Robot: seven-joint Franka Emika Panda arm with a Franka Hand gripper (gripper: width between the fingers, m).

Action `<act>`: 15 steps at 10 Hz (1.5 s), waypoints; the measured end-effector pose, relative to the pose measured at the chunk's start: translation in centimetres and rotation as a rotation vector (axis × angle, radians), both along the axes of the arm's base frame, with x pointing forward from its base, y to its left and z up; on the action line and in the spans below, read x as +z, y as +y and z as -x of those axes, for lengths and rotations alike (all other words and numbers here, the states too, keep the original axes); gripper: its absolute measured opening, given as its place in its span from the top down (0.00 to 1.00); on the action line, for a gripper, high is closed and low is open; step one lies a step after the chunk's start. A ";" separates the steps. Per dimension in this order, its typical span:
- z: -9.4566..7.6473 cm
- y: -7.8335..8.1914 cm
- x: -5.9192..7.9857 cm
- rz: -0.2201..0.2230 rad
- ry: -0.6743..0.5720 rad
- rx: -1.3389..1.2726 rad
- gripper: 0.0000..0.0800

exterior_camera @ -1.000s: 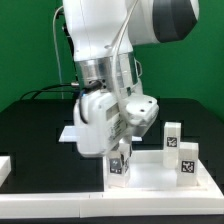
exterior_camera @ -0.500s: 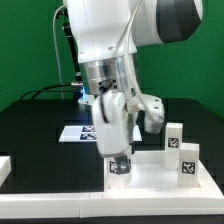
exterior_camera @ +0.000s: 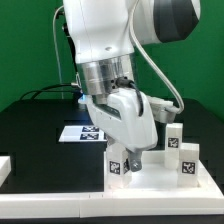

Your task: Assemble square table

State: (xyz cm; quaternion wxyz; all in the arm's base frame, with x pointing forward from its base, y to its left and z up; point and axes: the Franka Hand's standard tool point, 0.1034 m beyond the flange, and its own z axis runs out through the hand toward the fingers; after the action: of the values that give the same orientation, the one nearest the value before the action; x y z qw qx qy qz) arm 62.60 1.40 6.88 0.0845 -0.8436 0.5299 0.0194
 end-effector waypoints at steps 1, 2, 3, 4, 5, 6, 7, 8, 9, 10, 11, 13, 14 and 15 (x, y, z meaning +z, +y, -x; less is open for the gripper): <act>0.0 -0.3 0.3 0.051 0.007 0.206 0.19; -0.5 -0.6 0.5 0.082 -0.011 0.357 0.19; -0.5 -0.6 0.5 0.085 -0.014 0.373 0.19; -0.4 -0.6 0.5 0.083 -0.007 0.319 0.33; -0.5 -0.7 0.5 0.084 -0.008 0.328 0.51; -0.4 -0.7 0.4 0.081 0.003 0.264 0.51; -0.2 -0.9 0.4 0.080 0.018 0.174 0.63; -0.2 -0.9 0.3 0.077 0.027 0.106 0.63; -0.2 -0.9 0.3 0.074 0.037 0.030 0.63; -0.2 -0.9 0.3 0.072 0.045 -0.032 0.63; -0.2 -0.9 0.3 0.069 0.052 -0.083 0.63; -0.2 -0.7 0.3 0.055 0.084 -0.452 0.63; -0.1 -0.8 0.2 0.044 0.067 -0.636 0.63; 0.0 -0.6 0.0 0.007 0.043 -0.880 0.63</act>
Offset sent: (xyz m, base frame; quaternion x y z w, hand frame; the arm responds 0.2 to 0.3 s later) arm 0.0000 0.0000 0.0000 0.0000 0.0000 0.0650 0.9979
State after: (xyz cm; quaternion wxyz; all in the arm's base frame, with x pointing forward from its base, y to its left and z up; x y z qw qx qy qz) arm 62.58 0.82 6.89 0.0707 -0.5373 0.8404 -0.0025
